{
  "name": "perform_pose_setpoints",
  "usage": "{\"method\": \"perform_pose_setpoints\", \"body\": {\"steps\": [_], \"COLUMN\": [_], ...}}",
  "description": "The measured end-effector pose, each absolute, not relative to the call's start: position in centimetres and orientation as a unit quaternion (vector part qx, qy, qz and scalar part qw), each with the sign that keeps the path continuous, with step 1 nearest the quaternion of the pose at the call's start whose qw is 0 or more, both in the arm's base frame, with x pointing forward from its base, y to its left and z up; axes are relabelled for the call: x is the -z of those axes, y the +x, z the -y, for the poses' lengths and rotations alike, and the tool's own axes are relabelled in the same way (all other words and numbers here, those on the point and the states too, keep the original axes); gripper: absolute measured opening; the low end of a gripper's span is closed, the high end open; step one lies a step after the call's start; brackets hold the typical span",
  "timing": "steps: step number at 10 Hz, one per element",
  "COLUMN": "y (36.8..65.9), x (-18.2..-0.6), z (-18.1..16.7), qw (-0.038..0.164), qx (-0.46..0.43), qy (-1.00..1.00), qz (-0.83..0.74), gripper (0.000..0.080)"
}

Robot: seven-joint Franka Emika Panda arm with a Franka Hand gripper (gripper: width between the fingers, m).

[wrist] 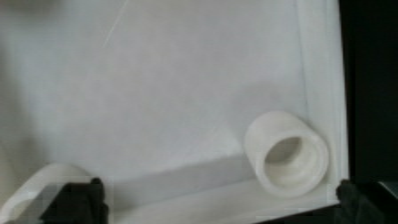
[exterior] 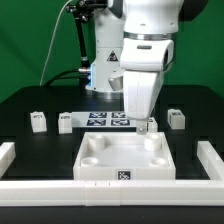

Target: Assemble one leg

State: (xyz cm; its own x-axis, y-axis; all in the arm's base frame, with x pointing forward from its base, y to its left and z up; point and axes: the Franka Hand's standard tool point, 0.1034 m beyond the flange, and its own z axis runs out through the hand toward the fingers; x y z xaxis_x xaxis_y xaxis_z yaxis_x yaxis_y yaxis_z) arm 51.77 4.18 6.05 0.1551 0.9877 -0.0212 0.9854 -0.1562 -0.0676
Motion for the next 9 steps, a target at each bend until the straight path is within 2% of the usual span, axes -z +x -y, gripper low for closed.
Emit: {"method": "perform_pose_setpoints", "body": {"steps": [4,9], "y": [49.6,47.6], "x": [-4.1,-1.0], "z": [-3.1,-1.9], "qw": [0.026,0.05], "qx": [-0.035,-0.055], "qy": [-0.714,-0.723], "qz": [0.699,0.687], "gripper": [0.065,0.065]}}
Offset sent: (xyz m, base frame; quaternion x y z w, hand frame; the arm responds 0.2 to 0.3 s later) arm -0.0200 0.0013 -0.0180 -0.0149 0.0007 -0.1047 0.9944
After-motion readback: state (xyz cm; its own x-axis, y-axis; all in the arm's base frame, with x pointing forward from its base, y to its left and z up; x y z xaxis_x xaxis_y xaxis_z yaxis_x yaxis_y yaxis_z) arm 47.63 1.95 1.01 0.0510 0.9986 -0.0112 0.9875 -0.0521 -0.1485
